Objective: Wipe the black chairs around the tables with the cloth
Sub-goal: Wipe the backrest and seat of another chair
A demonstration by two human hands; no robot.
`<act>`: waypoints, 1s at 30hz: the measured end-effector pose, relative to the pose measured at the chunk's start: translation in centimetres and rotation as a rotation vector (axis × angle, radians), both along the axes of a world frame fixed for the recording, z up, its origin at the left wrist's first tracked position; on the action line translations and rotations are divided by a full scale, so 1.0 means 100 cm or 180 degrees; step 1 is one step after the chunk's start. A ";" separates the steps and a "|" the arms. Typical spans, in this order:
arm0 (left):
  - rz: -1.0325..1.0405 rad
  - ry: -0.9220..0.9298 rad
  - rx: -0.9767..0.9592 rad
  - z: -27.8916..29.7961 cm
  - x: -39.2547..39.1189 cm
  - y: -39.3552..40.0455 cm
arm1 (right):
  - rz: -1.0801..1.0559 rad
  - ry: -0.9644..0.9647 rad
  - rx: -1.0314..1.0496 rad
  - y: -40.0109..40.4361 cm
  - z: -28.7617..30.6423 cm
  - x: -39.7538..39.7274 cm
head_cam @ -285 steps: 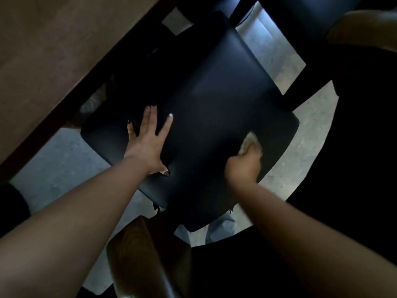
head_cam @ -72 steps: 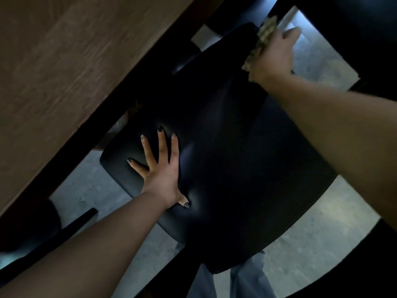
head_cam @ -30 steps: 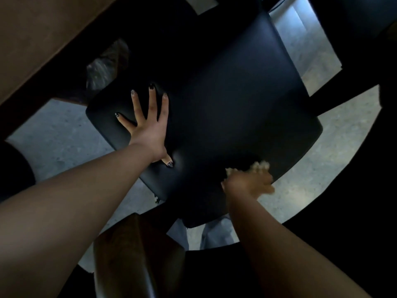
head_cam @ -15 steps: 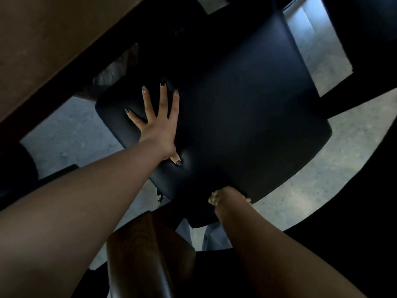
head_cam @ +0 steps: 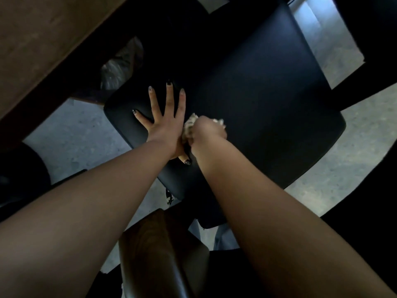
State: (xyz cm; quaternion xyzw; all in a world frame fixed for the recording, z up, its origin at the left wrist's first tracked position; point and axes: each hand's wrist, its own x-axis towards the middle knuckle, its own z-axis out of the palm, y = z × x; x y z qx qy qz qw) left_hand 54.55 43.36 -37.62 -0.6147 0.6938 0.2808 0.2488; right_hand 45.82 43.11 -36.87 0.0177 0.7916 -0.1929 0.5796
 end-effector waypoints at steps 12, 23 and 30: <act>0.0031 0.0141 0.0014 0.001 0.003 0.002 | 0.2645 0.3456 -0.0714 -0.052 -0.006 -0.190; 0.0046 0.0070 0.0215 0.009 -0.001 -0.002 | 0.4396 0.1543 -0.2279 0.049 0.003 -0.075; 0.0035 0.0057 0.0153 0.003 0.001 0.000 | 0.2681 0.3257 -0.2085 -0.089 0.006 -0.183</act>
